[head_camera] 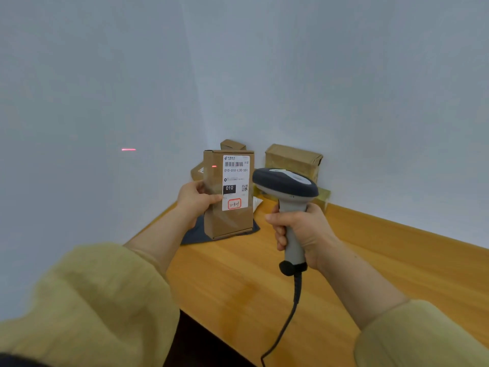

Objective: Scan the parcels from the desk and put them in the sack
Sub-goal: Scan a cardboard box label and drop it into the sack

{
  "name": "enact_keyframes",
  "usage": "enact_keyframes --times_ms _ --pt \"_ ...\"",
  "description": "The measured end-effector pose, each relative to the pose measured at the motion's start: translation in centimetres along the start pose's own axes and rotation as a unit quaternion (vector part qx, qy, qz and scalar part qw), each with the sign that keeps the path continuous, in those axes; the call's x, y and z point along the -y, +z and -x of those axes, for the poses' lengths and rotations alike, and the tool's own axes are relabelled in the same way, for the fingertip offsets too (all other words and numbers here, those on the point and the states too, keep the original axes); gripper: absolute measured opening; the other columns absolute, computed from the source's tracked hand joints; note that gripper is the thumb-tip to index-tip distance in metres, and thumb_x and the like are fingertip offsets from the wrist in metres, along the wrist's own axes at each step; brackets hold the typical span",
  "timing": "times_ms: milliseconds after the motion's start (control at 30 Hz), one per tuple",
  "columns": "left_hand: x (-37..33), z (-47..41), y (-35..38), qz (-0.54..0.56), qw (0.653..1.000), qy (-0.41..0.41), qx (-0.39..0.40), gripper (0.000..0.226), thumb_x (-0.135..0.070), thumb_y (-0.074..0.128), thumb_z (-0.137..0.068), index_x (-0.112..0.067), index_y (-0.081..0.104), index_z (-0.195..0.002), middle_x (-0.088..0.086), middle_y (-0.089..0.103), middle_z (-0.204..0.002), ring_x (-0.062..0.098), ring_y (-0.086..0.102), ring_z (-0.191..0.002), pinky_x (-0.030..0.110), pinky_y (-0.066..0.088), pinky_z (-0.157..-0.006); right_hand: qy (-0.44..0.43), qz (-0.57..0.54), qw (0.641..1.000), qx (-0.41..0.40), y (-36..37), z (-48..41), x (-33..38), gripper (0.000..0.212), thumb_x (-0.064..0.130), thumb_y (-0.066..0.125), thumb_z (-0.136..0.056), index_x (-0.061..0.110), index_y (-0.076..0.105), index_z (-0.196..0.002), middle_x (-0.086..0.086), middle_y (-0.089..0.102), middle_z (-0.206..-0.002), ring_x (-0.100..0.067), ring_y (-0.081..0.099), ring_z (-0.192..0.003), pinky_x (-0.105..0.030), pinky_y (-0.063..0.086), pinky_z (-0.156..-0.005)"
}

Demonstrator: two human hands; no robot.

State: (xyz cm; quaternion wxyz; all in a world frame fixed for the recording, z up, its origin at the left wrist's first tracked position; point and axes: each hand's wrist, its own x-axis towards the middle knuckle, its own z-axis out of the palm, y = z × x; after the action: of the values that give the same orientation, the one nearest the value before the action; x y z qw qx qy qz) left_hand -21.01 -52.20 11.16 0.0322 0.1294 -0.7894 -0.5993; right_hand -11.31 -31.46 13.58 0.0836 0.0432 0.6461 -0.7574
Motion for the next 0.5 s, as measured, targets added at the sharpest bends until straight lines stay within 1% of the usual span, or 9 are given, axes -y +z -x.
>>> enact_keyframes --times_ms 133,267,400,500 --pt "-0.2 -0.2 -0.2 -0.003 1.000 0.009 0.012 0.041 -0.002 0.073 -0.079 -0.009 0.059 -0.117 0.006 0.067 -0.105 0.019 0.063 -0.087 0.029 0.053 -0.069 -0.005 0.001 1.000 -0.005 0.3 0.1 0.1 0.014 -0.001 0.068 -0.080 0.005 0.056 -0.078 -0.007 0.049 -0.052 -0.019 0.042 -0.044 -0.028 0.045 -0.045" --pt "-0.2 -0.5 -0.4 -0.010 1.000 0.015 0.017 0.043 -0.004 0.074 -0.079 -0.009 0.058 -0.119 0.001 0.064 -0.099 0.019 0.061 -0.090 0.030 0.053 -0.070 -0.006 -0.002 1.000 -0.007 0.5 0.2 0.1 0.014 -0.001 0.067 -0.080 0.006 0.056 -0.077 -0.007 0.049 -0.052 -0.020 0.042 -0.045 -0.028 0.045 -0.046" --pt "0.0 -1.0 -0.5 -0.012 0.999 0.013 0.028 0.047 -0.004 0.075 -0.078 -0.008 0.057 -0.121 0.004 0.065 -0.106 0.023 0.063 -0.098 0.037 0.055 -0.081 -0.004 0.005 1.000 -0.014 0.8 0.3 0.0 0.014 -0.001 0.067 -0.080 0.006 0.056 -0.076 -0.008 0.049 -0.053 -0.020 0.042 -0.046 -0.028 0.045 -0.046" --pt "0.2 -1.4 -0.3 -0.008 0.999 0.012 0.038 0.048 -0.004 0.076 -0.077 -0.009 0.057 -0.120 0.003 0.065 -0.106 0.024 0.063 -0.098 0.036 0.055 -0.080 -0.003 0.013 1.000 -0.026 0.8 0.2 0.1 0.012 0.000 0.067 -0.081 0.006 0.057 -0.077 -0.007 0.050 -0.053 -0.019 0.043 -0.045 -0.028 0.045 -0.046"
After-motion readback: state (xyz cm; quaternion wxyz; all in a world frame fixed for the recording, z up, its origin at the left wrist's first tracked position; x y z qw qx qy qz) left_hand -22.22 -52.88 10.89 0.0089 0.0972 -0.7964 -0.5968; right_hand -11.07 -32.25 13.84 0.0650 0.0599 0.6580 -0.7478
